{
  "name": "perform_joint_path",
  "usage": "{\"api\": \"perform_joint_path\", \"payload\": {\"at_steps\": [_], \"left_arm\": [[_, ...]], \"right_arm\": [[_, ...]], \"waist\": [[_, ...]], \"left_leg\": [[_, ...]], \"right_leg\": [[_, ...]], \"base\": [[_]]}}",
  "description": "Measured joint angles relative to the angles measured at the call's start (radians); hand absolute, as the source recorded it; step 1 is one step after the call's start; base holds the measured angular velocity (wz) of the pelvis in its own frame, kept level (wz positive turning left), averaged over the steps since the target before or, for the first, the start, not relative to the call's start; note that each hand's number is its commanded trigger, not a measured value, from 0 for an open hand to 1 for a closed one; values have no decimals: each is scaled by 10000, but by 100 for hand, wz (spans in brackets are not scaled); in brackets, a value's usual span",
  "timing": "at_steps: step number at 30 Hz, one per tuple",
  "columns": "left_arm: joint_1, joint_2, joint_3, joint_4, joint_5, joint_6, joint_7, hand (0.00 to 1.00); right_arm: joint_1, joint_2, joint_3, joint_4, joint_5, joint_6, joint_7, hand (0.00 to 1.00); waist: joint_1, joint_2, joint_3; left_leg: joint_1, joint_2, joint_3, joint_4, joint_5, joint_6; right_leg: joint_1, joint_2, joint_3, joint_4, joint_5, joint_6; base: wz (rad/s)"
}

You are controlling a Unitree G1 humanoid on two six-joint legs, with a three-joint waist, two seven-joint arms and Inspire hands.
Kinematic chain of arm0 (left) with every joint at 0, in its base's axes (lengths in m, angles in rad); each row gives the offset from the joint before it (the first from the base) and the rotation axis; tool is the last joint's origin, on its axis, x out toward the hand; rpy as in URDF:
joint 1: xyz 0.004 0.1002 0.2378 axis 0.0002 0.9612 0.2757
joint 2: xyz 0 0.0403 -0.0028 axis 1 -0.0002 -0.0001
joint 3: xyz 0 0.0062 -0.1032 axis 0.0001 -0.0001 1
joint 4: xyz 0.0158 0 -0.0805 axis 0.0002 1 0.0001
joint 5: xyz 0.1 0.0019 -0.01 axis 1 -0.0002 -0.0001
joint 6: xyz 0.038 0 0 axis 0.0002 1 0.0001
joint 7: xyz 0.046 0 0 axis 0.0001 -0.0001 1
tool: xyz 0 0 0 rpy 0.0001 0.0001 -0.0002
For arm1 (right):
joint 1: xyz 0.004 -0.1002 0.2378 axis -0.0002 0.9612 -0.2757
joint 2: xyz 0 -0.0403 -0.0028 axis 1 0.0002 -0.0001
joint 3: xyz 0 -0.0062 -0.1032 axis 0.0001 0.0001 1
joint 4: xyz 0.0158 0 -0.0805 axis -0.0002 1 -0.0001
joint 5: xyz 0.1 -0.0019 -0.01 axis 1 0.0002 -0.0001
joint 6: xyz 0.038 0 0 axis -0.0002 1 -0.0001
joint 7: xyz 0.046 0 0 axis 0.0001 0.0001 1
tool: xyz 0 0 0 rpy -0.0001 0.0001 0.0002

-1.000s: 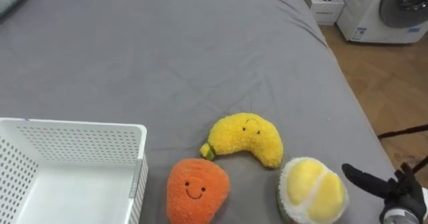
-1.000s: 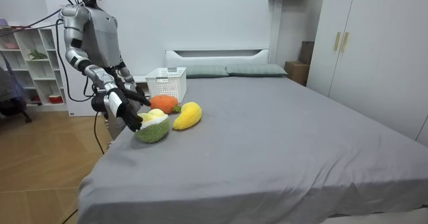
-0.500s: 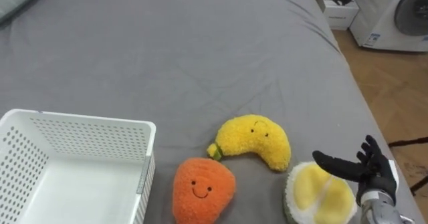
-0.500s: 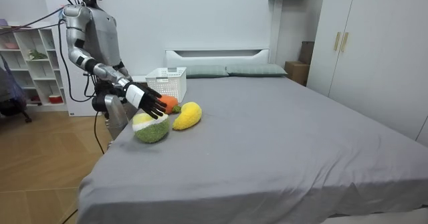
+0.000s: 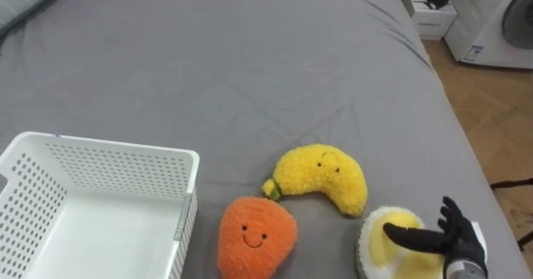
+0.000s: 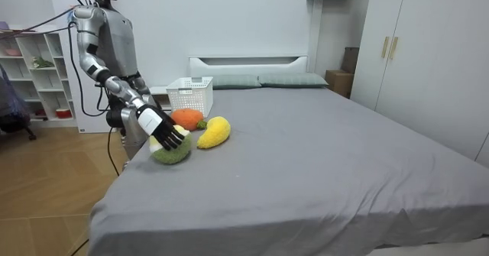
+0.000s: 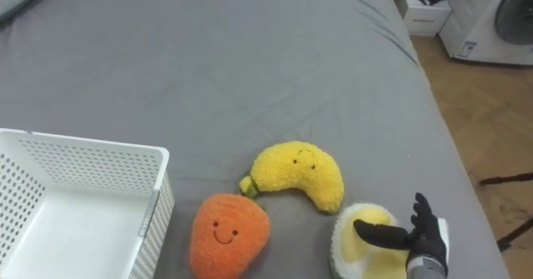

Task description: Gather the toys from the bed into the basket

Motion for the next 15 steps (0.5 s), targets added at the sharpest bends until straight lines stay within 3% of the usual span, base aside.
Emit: {"api": "perform_joint_path", "payload": {"at_steps": [5,15], "left_arm": [[-26,5,-5,-12,156,80,18,0],[-43,49,-5,6,88,239,-83,0]], "right_arm": [[-4,1,4,224,-64,80,418,0],[-38,-52,-8,816,-597,71,1347,0]], "waist": [[8,-147,38],[51,-65,34]], "left_leg": [[-42,-6,-61,53,-4,5],[-39,10,-108,51,-19,28]], "right_leg": [[18,-4,-30,-25,19,14],[86,-26,-100,-7,22,22]], "base": [[0],[1]]}}
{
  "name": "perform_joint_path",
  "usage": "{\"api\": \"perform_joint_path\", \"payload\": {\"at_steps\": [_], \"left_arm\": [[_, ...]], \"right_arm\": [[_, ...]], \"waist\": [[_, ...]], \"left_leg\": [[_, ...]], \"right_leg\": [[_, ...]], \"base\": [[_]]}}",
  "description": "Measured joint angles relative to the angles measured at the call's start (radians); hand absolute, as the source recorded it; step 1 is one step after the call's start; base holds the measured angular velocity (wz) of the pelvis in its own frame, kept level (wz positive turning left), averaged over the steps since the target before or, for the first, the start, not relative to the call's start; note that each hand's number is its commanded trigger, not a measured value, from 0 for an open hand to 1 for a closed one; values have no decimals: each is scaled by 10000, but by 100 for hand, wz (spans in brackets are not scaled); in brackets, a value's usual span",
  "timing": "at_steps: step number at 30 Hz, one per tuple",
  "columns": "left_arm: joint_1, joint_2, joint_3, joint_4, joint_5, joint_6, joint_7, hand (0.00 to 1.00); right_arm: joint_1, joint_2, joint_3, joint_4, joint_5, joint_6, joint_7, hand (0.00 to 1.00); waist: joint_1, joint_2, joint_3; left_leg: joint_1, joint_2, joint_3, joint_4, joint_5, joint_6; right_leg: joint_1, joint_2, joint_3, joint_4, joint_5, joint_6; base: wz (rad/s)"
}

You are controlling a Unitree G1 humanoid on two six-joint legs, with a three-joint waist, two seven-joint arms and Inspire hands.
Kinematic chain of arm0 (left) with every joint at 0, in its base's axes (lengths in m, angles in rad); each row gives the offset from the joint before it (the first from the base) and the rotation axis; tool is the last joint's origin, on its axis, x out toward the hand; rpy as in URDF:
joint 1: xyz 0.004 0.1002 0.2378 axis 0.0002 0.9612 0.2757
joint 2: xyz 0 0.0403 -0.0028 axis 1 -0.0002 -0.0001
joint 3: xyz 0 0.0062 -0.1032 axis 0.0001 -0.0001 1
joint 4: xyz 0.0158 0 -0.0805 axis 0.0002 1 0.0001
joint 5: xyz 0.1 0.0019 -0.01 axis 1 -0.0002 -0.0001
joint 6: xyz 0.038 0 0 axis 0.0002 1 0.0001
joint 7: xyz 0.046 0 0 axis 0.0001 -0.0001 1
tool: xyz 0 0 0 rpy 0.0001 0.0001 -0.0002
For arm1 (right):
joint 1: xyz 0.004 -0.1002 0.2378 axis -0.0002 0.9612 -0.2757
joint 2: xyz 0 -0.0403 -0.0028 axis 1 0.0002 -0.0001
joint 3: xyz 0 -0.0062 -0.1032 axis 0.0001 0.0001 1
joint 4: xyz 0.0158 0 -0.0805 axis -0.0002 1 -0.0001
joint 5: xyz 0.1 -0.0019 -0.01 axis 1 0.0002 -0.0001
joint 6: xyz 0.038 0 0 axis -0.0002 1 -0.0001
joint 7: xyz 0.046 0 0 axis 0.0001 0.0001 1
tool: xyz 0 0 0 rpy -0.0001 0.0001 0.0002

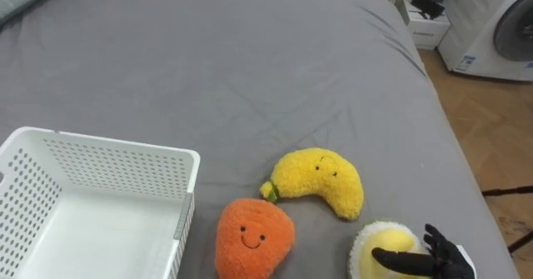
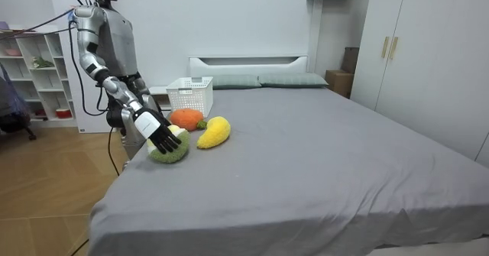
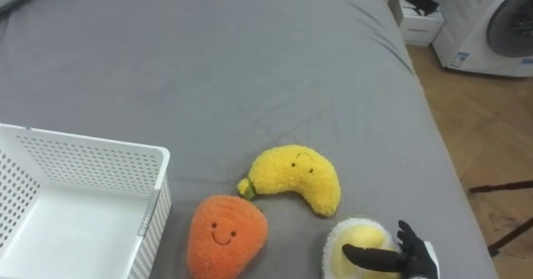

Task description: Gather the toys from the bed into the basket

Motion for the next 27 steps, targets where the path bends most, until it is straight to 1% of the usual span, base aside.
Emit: {"api": "perform_joint_path", "payload": {"at_steps": [4,11,12,13,14,15,22,27], "left_arm": [[-7,-3,0,69,0,-10,-35,0],[-101,-9,-3,215,0,-13,-34,0],[-99,-10,-4,216,0,-13,-33,0],[-105,-10,-7,215,0,-12,-32,0],[-111,-10,-7,215,0,-12,-30,0],[-121,-10,-8,215,-1,-12,-27,0],[-224,-10,-11,216,18,-7,-22,0],[-225,-10,-15,215,18,12,-22,0]], "right_arm": [[-75,-119,1,220,-282,-19,324,0],[-167,-152,16,579,-492,-125,534,0],[-167,-153,18,579,-491,-125,556,34],[-167,-154,17,579,-491,-125,577,50],[-170,-159,17,579,-491,-125,585,84],[-170,-174,17,579,-491,-125,603,100],[-182,-227,29,635,-751,-107,607,100],[-189,-240,169,698,-1194,12,660,100]], "waist": [[12,25,-2],[7,41,5],[7,48,11],[7,55,15],[7,61,19],[7,73,27],[9,94,32],[13,95,31]], "left_leg": [[11,-7,-5,-32,-1,1],[24,-25,-9,-80,-1,1],[24,-35,-17,-84,-1,0],[23,-39,-28,-85,-1,0],[23,-41,-34,-85,-1,0],[22,-43,-42,-87,-1,0],[21,-36,-52,-90,-2,0],[10,-37,-53,-91,-2,0]], "right_leg": [[-1,3,5,2,0,0],[33,9,-12,-19,3,3],[88,11,-27,-27,4,5],[95,11,-37,-33,4,5],[96,11,-40,-36,4,5],[97,11,-44,-39,4,6],[45,8,-53,-60,1,8],[27,8,-56,-54,1,8]], "base": [[0],[0],[3],[3],[0],[0],[0],[0]]}}
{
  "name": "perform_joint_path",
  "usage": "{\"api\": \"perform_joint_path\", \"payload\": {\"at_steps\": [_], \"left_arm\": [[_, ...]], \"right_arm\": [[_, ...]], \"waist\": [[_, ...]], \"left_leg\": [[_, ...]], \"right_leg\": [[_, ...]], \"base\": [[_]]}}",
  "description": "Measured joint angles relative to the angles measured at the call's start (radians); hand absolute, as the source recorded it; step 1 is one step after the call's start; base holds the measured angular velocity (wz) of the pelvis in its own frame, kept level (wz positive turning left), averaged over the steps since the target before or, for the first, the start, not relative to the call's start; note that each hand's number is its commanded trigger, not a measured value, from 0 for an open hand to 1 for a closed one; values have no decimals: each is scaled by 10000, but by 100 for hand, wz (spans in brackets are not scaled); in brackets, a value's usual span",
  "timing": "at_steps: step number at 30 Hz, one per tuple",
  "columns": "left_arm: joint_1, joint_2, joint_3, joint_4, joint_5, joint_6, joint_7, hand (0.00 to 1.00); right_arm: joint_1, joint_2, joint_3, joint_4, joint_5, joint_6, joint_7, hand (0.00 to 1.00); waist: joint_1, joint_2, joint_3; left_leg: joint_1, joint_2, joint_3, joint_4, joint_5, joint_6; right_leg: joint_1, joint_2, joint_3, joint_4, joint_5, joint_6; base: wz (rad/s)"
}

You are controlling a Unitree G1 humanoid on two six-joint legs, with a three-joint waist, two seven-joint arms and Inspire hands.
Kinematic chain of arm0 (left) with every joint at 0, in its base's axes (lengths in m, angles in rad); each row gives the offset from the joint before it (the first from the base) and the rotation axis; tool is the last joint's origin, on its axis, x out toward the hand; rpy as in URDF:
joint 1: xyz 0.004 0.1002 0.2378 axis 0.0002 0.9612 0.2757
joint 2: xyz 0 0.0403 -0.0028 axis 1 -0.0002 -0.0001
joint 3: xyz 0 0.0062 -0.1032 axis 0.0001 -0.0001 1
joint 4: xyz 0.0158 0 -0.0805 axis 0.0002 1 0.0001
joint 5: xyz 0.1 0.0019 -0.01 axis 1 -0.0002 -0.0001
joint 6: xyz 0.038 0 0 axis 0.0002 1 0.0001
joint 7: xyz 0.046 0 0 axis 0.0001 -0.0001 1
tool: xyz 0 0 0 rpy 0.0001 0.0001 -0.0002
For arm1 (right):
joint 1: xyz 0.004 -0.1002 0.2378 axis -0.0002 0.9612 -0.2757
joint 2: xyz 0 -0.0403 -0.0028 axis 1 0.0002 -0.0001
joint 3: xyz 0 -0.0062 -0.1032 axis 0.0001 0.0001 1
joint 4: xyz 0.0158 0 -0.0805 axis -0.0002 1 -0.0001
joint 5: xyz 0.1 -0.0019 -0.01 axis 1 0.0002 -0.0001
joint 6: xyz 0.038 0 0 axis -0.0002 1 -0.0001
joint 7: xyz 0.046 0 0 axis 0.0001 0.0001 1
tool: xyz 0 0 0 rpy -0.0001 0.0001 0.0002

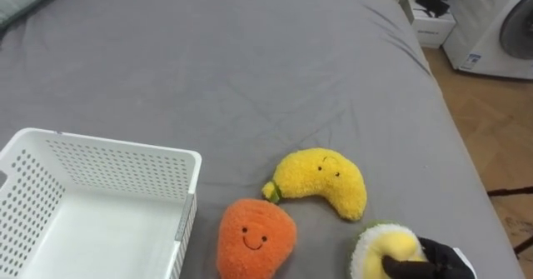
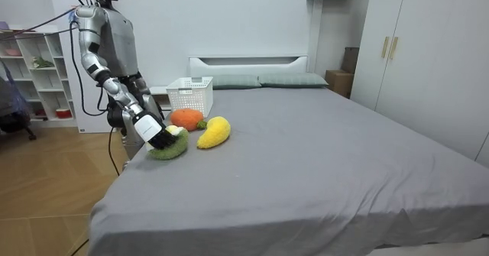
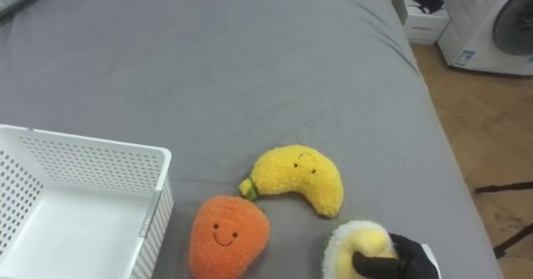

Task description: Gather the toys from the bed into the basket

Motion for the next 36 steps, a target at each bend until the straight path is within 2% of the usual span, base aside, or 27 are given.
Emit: {"api": "perform_joint_path", "payload": {"at_steps": [5,11,26,31,36], "left_arm": [[-35,-7,2,1,1,0,-2,0],[-136,-9,9,2,1,-3,-9,0],[-151,-37,12,83,2,-73,-108,0],[-140,-3,-19,-95,-19,-75,-329,0],[-147,12,-20,-252,-9,-167,-320,0]], "right_arm": [[4,92,295,18,-68,108,412,100],[-30,100,380,140,-78,193,693,100],[-89,125,443,101,-253,220,871,100],[217,95,543,-1960,-450,340,863,100],[208,90,850,-3136,-378,350,878,100]], "waist": [[33,32,-9],[292,62,8],[379,-16,12],[378,-23,13],[424,-121,29]], "left_leg": [[-19,-12,-4,-5,1,0],[-16,-24,-51,-8,5,5],[-21,-26,-94,22,25,38],[-24,-24,-94,7,25,40],[-27,-24,-100,3,26,41]], "right_leg": [[-54,-3,-6,9,0,0],[-48,-14,-33,7,0,1],[-64,-63,-51,13,-18,34],[-67,-66,-48,25,-18,34],[-38,-65,-42,42,-11,40]], "base": [[0],[1],[0],[0],[0]]}}
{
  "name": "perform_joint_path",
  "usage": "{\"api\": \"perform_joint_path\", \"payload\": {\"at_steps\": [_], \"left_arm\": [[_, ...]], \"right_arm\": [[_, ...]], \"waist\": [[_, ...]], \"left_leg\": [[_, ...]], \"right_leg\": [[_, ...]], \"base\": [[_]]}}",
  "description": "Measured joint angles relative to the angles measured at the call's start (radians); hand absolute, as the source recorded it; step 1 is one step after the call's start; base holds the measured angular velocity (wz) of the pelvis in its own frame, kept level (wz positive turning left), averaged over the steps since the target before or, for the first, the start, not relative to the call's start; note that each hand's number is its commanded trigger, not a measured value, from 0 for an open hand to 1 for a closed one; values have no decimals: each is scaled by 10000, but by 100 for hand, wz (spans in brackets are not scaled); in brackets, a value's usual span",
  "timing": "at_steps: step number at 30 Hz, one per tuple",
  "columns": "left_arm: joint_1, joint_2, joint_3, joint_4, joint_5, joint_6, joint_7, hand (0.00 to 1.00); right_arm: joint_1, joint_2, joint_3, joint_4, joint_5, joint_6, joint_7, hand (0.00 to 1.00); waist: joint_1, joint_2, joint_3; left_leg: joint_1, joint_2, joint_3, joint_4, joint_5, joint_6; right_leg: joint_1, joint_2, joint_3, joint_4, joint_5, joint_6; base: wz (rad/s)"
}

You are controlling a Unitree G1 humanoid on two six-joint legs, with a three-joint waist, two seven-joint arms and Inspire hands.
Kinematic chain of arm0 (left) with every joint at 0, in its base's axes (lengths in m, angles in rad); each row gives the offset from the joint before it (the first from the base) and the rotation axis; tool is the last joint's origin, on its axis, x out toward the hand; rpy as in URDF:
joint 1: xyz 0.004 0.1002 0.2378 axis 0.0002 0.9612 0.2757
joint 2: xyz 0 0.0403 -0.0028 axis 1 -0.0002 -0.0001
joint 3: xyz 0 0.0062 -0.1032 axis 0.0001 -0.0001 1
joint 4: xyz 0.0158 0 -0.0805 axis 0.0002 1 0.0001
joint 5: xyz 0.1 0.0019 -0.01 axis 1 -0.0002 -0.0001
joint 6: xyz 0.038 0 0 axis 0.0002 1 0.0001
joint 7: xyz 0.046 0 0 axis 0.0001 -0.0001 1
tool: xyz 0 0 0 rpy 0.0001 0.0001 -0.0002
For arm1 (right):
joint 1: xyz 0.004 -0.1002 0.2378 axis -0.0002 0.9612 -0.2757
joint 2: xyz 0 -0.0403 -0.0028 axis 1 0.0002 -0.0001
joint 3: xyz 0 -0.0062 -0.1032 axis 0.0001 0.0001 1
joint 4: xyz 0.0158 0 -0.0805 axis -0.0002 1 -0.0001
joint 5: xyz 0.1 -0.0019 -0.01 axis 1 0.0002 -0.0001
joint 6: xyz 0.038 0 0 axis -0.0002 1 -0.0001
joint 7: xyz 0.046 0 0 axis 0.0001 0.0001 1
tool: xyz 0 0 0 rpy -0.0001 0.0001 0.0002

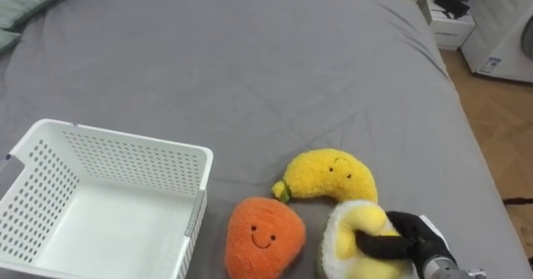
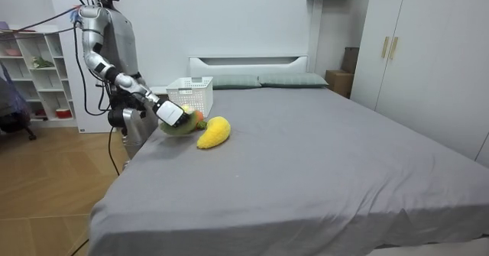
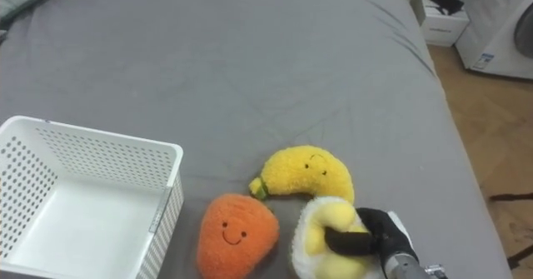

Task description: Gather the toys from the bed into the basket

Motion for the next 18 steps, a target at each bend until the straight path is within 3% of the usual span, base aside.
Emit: {"api": "perform_joint_path", "payload": {"at_steps": [6,18], "left_arm": [[-77,34,45,0,32,-10,0,0],[-26,53,39,-147,110,103,-16,0]], "right_arm": [[-1,-6,38,-1633,126,23,70,100],[-15,-215,45,-3687,105,474,311,100]], "waist": [[-16,-19,-10],[91,-6,-21]], "left_leg": [[-70,-2,18,-1,6,11],[-148,-4,-2,4,9,16]], "right_leg": [[-18,-6,14,-11,16,21],[-49,-12,-17,4,16,21]], "base": [[0],[0]]}}
